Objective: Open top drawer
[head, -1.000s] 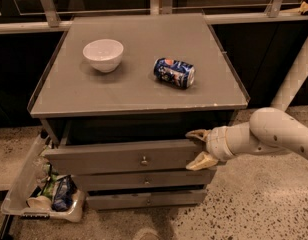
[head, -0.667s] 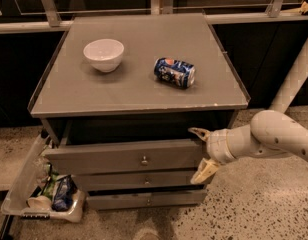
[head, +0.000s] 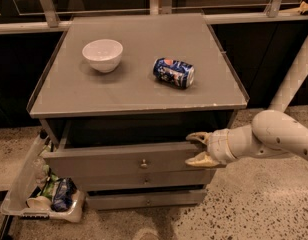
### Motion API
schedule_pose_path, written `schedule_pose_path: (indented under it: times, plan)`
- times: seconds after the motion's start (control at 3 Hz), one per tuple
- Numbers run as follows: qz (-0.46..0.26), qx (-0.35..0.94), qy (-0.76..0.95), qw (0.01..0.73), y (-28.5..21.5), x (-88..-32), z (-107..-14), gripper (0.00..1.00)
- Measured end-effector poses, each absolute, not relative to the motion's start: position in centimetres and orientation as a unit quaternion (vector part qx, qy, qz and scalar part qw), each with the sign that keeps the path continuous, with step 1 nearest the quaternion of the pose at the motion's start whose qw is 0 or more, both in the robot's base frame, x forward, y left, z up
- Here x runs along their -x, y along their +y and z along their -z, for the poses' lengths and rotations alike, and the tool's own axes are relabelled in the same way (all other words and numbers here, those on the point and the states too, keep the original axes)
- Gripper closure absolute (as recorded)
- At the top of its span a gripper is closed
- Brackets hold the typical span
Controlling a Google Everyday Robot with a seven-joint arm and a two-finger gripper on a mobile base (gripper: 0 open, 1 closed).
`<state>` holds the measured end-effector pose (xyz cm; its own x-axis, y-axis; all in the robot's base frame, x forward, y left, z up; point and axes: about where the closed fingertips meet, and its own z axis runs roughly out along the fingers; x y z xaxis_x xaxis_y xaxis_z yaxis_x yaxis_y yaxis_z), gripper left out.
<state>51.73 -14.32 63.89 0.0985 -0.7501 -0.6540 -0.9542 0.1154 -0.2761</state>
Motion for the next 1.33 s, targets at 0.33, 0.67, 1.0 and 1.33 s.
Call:
schedule_pose_path:
  times: [0.33, 0.67, 1.0, 1.33]
  plan:
    - [-0.143, 0.65, 0.656, 0.357, -14.3, -51.9, -64.5, 0.77]
    - [-0.143, 0.65, 0.656, 0.357, -14.3, -51.8, -64.8, 0.99]
    - [-0.149, 0.648, 0.658, 0.354, -14.7, -49.9, -64.6, 1.0]
    - [-0.149, 0.648, 0.658, 0.354, -14.7, -49.9, -64.6, 0.82]
